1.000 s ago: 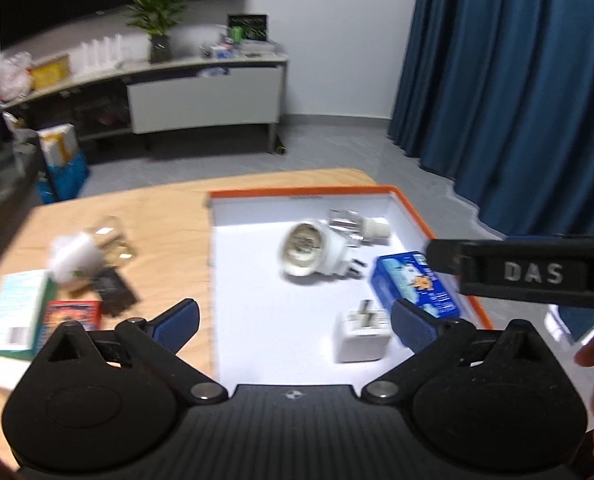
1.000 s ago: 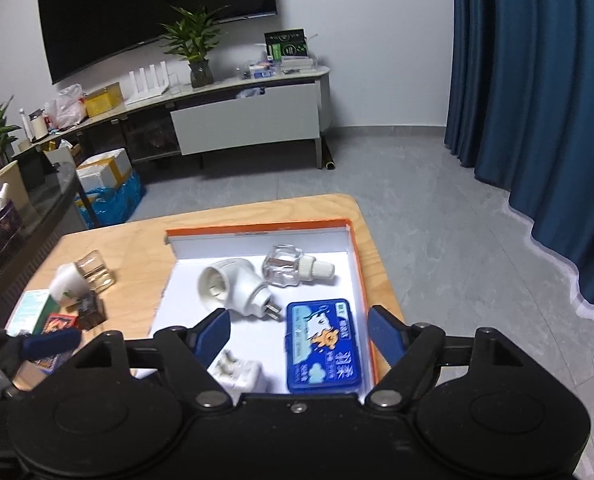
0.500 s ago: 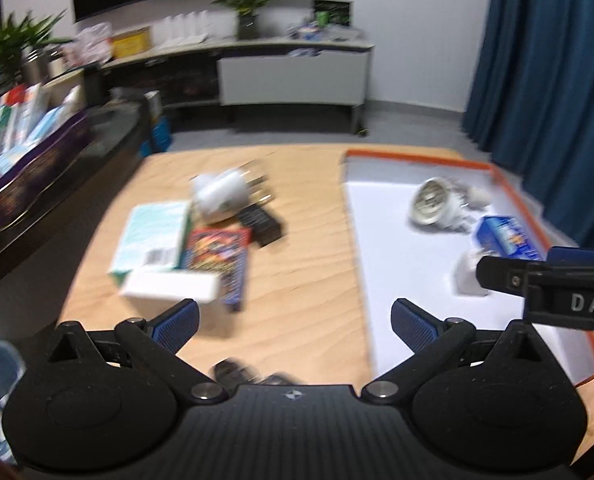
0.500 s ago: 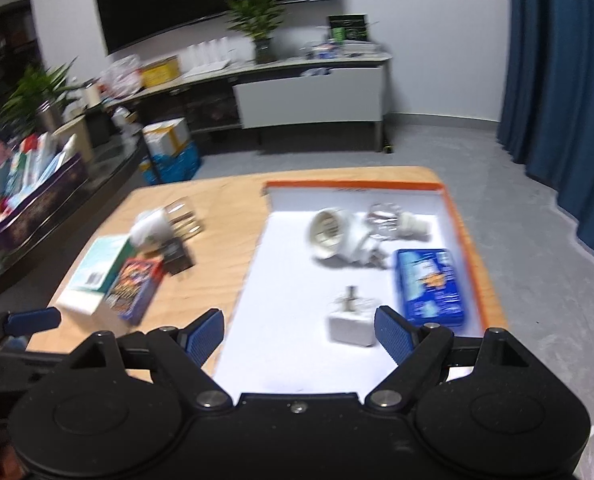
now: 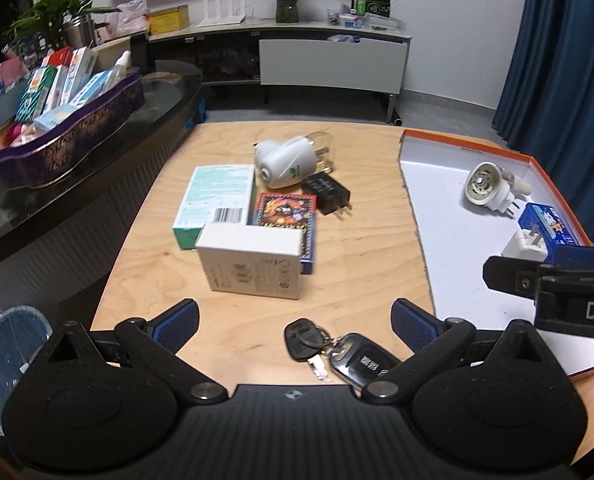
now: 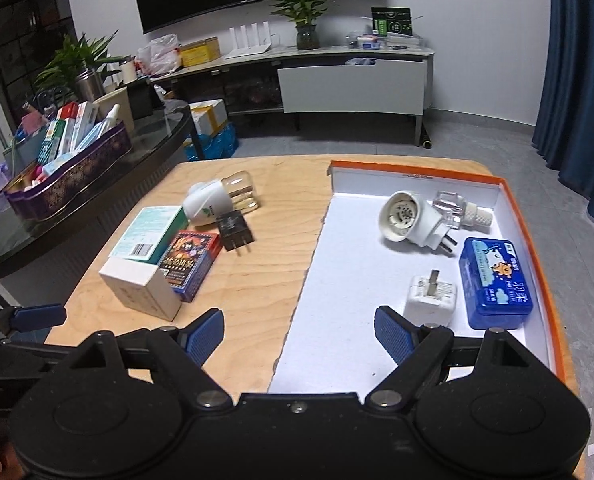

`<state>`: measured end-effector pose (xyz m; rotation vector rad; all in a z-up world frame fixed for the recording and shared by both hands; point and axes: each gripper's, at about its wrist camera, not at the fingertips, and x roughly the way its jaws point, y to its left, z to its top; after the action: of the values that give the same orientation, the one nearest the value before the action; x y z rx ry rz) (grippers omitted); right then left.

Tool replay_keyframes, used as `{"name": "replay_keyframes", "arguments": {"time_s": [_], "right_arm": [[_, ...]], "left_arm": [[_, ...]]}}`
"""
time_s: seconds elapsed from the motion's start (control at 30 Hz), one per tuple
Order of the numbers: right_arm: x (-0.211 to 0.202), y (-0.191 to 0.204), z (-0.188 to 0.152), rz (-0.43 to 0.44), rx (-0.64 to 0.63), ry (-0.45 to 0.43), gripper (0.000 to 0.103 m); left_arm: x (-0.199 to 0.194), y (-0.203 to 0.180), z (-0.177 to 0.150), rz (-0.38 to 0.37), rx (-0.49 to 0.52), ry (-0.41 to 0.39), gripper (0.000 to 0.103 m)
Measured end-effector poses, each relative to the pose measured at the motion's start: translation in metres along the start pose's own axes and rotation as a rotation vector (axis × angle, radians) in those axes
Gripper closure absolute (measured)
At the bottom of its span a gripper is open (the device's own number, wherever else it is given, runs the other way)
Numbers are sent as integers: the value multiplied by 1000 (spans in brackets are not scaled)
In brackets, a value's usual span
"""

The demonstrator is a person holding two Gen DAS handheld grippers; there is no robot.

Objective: Organize rigid objects
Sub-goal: 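Withdraw both open tools from the box toward the car key and white box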

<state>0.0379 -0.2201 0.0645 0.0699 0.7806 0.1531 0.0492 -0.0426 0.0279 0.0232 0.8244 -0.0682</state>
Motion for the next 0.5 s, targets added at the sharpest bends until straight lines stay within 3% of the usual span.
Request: {"name": "replay_keyframes", "arguments": {"time_s": [0.5], "right_arm": [[13,15,-7,34,-40,39,6]], "left_arm": [[10,16,-5,0,-46,26,0]]}}
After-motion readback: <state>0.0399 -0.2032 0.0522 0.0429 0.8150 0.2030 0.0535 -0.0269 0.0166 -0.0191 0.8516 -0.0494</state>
